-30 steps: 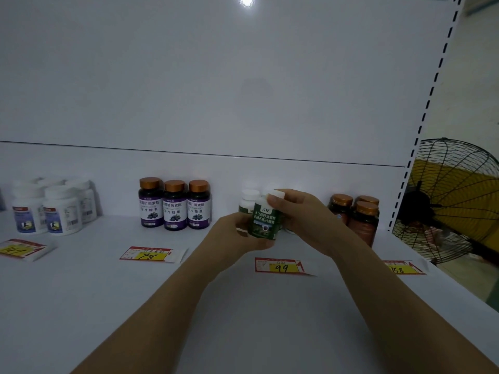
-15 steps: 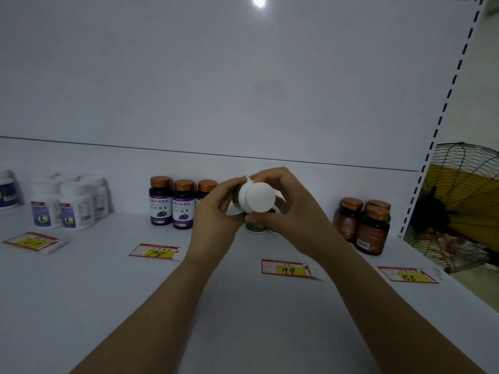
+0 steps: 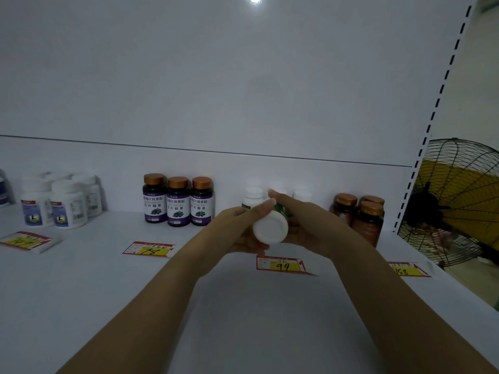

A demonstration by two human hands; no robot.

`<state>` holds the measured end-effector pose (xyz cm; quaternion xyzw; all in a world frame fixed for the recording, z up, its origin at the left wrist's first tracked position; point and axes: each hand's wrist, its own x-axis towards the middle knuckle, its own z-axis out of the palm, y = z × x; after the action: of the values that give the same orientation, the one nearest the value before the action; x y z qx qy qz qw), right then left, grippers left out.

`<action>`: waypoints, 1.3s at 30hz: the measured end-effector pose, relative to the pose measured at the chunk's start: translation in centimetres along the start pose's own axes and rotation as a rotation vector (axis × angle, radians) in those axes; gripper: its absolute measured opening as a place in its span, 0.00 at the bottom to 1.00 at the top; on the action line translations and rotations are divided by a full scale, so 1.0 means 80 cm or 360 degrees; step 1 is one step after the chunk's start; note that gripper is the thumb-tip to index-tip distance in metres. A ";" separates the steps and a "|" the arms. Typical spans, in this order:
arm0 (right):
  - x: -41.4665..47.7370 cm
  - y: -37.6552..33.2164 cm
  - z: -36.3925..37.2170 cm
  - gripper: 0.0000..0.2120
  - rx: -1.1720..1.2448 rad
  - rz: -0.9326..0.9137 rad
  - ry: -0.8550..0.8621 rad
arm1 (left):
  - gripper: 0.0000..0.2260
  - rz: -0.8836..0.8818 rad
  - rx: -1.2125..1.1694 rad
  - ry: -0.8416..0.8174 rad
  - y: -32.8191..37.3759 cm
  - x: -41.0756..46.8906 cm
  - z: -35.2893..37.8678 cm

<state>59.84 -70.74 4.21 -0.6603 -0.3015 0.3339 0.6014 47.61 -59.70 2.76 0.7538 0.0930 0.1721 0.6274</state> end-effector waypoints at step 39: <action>0.030 -0.006 -0.003 0.23 -0.1617 -0.0941 0.0993 | 0.25 -0.0253 0.2072 -0.0037 -0.069 0.020 -0.008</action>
<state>61.47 -68.92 4.55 -0.8168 -0.4016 -0.2356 0.3408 49.24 -57.48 -2.34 0.9721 0.2268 0.0255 0.0548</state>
